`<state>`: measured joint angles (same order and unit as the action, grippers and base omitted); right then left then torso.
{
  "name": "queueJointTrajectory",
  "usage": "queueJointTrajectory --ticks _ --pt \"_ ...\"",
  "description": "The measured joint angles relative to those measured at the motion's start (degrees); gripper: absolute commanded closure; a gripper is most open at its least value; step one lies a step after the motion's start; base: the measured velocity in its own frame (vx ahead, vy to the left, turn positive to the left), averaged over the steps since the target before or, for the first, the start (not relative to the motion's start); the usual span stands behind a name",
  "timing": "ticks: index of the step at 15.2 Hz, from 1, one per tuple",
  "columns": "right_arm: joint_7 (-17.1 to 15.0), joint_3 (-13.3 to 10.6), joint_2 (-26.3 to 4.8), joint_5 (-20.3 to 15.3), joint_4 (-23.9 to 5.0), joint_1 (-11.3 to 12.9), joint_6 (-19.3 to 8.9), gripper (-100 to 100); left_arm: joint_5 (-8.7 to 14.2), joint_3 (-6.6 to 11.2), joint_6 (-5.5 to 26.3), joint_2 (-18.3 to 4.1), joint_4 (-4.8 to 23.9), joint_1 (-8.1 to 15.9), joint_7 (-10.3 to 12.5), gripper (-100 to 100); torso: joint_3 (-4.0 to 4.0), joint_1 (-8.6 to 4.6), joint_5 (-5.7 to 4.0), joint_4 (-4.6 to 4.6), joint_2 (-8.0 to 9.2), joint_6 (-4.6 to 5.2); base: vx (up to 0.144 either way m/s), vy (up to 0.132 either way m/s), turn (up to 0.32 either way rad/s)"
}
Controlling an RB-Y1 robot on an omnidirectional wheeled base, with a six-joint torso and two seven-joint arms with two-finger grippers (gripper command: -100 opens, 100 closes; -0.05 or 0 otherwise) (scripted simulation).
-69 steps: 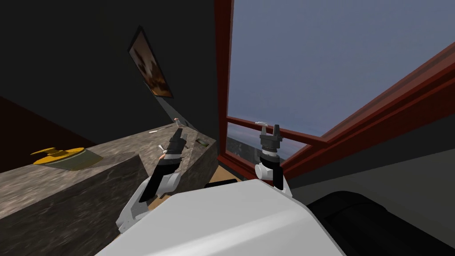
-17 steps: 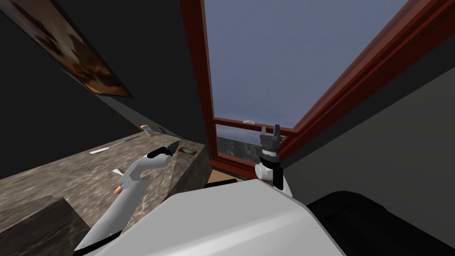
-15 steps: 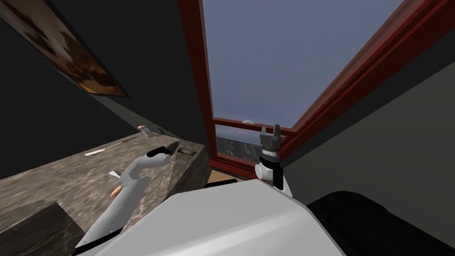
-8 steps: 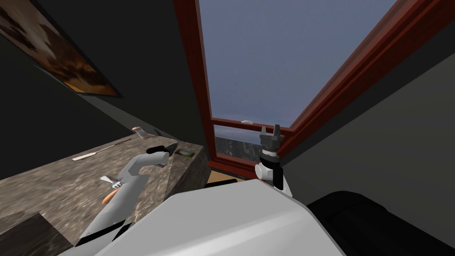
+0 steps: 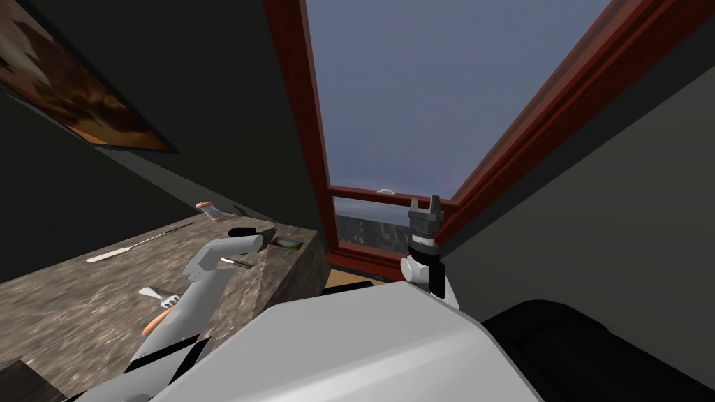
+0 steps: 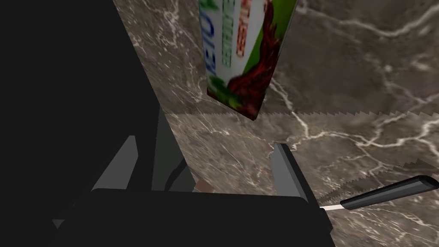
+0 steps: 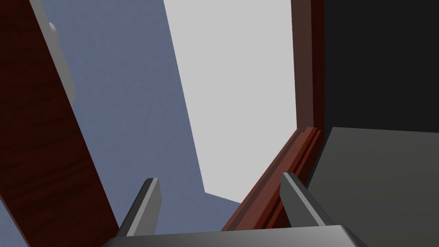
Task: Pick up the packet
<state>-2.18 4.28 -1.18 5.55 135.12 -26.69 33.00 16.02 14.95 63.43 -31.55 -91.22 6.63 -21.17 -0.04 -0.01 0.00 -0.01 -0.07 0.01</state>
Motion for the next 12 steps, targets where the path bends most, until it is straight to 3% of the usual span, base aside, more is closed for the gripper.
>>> queueJointTrajectory --ticks 12 --pt "0.0 0.0 0.0 0.0 0.0 0.0 0.0 0 2.4 2.17 12.75 -1.48 5.58 4.37 -2.75 -100 0.0 0.0 0.0 0.0 0.0 0.0 0.013 0.004 -0.061"
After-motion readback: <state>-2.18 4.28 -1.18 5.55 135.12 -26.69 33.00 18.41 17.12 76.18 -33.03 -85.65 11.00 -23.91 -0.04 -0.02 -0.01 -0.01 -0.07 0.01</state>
